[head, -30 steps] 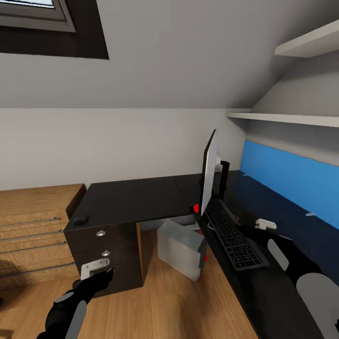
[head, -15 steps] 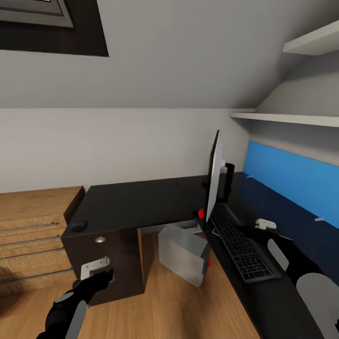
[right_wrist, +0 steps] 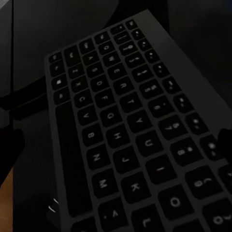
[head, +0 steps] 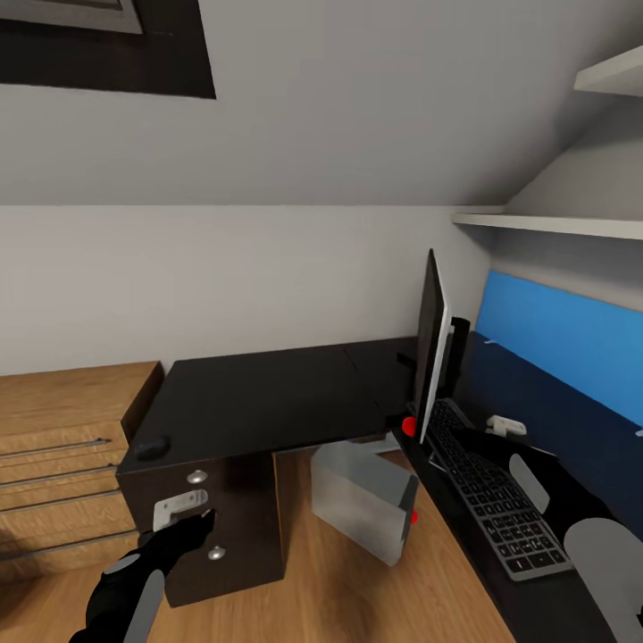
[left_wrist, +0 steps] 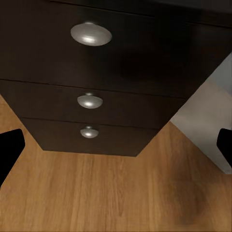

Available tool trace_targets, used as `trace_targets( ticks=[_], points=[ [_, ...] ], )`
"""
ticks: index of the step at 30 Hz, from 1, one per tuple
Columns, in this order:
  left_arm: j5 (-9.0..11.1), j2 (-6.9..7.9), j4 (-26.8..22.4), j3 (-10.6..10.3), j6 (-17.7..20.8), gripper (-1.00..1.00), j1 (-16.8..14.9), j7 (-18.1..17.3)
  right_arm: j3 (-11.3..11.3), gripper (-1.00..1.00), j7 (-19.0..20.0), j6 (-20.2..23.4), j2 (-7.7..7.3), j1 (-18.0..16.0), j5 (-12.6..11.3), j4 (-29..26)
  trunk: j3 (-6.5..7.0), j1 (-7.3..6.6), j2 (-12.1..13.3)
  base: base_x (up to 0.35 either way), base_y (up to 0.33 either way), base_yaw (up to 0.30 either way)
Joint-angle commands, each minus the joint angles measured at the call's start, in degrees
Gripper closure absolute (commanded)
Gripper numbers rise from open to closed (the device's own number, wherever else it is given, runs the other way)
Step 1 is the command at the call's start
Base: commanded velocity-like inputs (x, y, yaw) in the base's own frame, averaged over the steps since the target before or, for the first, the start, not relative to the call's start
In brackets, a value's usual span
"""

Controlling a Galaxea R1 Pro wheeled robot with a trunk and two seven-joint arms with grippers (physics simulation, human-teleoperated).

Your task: In the bedroom, organize the workspace by keeping the computer under the desk, ensuring the monitor is on the desk, placing the keyboard on the desk next to the monitor, placing the mouse on the desk next to the keyboard, moving the folder from the swivel chair onto the desk next to the mouse, stacking the notebook on top of the folder with the pen on top of the notebook, and positioning the swivel chair next to the desk.

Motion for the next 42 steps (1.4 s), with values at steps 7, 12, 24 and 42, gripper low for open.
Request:
trace_targets(
  ticks=[7,12,24,42],
  points=[
    [0.6,-0.03,-0.1,0.0,0.2,-1.00,0.0,0.4,0.2,-1.00,-0.1,0.2,-0.44,0.0,-0.3,0.0,-0.06,0.01,0.0,0.024,0.019,0.000],
    [0.5,-0.03,-0.1,0.0,0.2,-1.00,0.0,0.4,0.2,-1.00,-0.2,0.2,-0.55,0.0,-0.3,0.1,-0.06,0.01,0.0,0.048,0.005,0.000],
    [0.5,-0.07,-0.1,-0.1,0.2,-1.00,0.0,0.4,0.1,-1.00,-0.3,0.2,-0.66,0.0,-0.3,0.1,-0.06,0.01,0.0,0.031,0.001,0.000],
    [0.8,-0.28,-2.0,-0.1,0.3,-1.00,0.0,0.3,0.0,-1.00,-9.8,0.5,-1.28,0.0,-0.3,2.5,-0.42,0.45,-0.8,0.049,0.000,0.000]
  ],
)
